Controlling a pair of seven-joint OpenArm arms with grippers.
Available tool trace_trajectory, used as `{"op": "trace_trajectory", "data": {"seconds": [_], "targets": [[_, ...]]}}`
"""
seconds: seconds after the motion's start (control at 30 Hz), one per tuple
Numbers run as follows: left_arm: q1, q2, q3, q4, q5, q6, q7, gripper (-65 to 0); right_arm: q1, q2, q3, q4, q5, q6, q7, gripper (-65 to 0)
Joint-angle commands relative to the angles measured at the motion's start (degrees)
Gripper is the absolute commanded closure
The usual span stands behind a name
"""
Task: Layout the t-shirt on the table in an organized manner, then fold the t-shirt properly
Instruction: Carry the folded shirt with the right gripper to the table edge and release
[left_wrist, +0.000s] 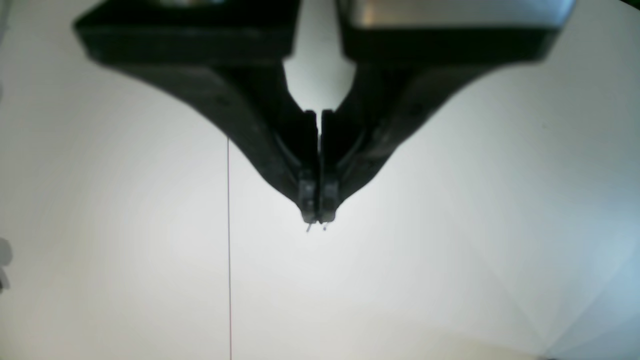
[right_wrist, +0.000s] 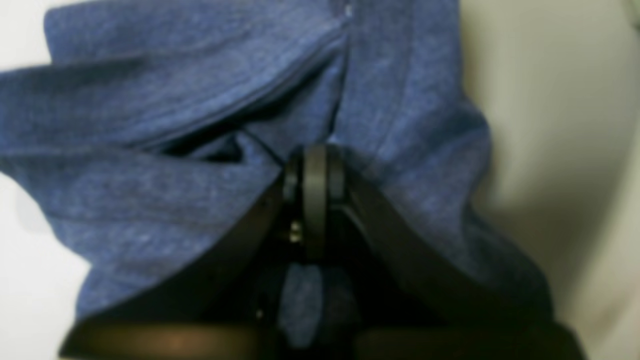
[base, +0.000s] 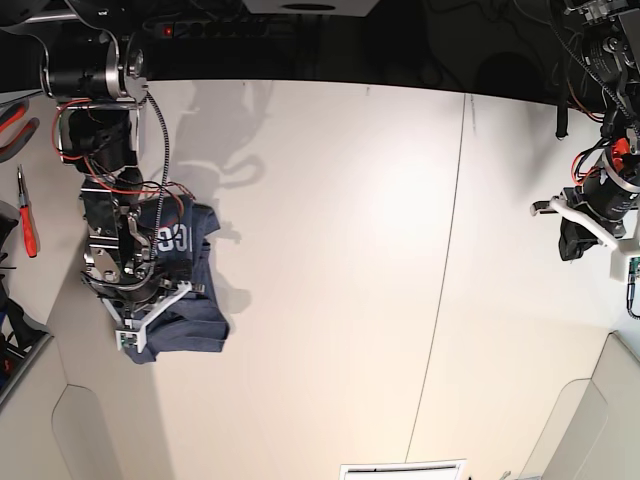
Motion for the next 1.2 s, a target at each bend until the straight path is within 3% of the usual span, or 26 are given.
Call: {"op": "trace_trajectory", "data": {"seconds": [0.0, 0.13, 0.27, 0.47, 0.77, 0.93, 1.17], "targets": [[-0.44, -0.76, -0.33, 0.96, -0.81, -0.59, -1.36, 0.0, 0.22, 0.81, 0.26, 0.15, -1.03, -1.81, -2.78, 0.0], [-0.44, -0.74, -0.33, 0.96, -1.92, -0.59, -1.36, 0.0, -1.03, 1.46, 0.68, 0.26, -1.03, -4.39, -3.08, 0.0], [-0.44, -0.76, -0.33, 0.96, -1.90, -0.59, -1.99, 0.0, -1.64, 1.46, 0.96, 1.99, -0.98, -4.48, -2.84, 0.0], [-0.46, -0.79, -0.33, 0.96, -1.92, -0.59, -6.56, 0.0, -2.45, 1.44, 0.96, 16.55, 0.33, -4.46, -3.67, 0.0], [-0.26, -0.79, -0.33, 0.98, -1.88, -2.08, -7.58, 0.0, -3.50, 1.62, 0.94, 36.41, 0.74, 1.22, -15.17, 0.0], [1.55, -0.81, -0.33, 1.01, -2.23, -2.64, -4.70, 0.0, -12.50, 4.26, 0.94, 45.46, 4.22, 4.00, -16.31, 0.0], [8.04, -0.76, -3.98, 2.69, -11.37, -8.37, -1.95, 0.0, -30.73, 11.30, 1.42, 62.73, 4.31, 4.74, -16.83, 0.0]]}}
